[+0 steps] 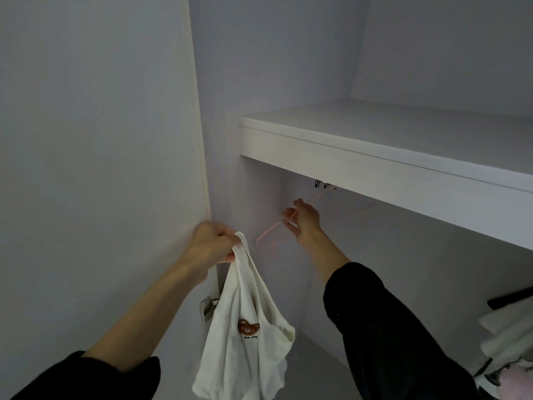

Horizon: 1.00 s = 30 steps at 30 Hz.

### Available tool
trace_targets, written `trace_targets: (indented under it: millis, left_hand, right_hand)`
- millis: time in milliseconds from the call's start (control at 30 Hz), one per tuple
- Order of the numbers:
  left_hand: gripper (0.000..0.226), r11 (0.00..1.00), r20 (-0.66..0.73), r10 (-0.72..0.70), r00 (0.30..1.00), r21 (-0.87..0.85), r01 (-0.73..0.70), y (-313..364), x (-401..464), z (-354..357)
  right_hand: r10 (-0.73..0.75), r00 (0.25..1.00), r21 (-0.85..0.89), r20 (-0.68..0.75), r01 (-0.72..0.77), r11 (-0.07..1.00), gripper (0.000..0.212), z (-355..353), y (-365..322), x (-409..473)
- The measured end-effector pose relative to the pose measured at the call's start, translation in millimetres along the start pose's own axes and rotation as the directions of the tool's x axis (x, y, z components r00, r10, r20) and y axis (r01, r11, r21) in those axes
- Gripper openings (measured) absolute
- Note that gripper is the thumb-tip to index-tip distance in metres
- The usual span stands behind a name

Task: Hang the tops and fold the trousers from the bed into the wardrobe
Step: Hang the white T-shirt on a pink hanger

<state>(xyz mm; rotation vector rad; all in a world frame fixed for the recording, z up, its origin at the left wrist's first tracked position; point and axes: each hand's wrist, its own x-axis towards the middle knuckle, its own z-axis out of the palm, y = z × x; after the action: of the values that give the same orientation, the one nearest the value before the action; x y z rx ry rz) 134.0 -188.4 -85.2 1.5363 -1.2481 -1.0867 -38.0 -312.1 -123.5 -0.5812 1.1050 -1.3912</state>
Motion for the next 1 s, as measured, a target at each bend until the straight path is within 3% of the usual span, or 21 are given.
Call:
trace_targets:
  millis: [100,233,500,700,1000]
  left_hand:
    - [0.015,1.000,-0.004,0.002,1.000,0.001,-0.002,0,0,1]
    - [0.019,1.000,0.001,0.009,1.000,-0.015,-0.009,3,-1,2]
    - [0.023,0.999,0.042,0.001,0.999,-0.043,0.001,-5,-5,16]
    - [0.024,0.998,0.074,-0.040,0.996,-0.047,0.044,-20,-9,28]
    - [0.028,1.000,0.149,-0.008,0.989,-0.027,0.012,-23,-24,42]
  right_hand:
    - [-0.172,0.981,-0.119,-0.090,0.161,0.980,0.020,3,-3,-3]
    - [-0.225,0.972,-0.229,-0.066,0.205,0.952,0.046,-8,-11,-11]
    - [-0.409,0.893,-0.638,-0.190,0.204,0.742,0.039,-52,-18,-37]
    - [-0.450,0.855,-0.641,-0.259,0.196,0.742,0.025,-83,-9,-80]
    - [-0.460,0.828,-0.644,-0.321,0.166,0.747,0.020,-140,19,-141]
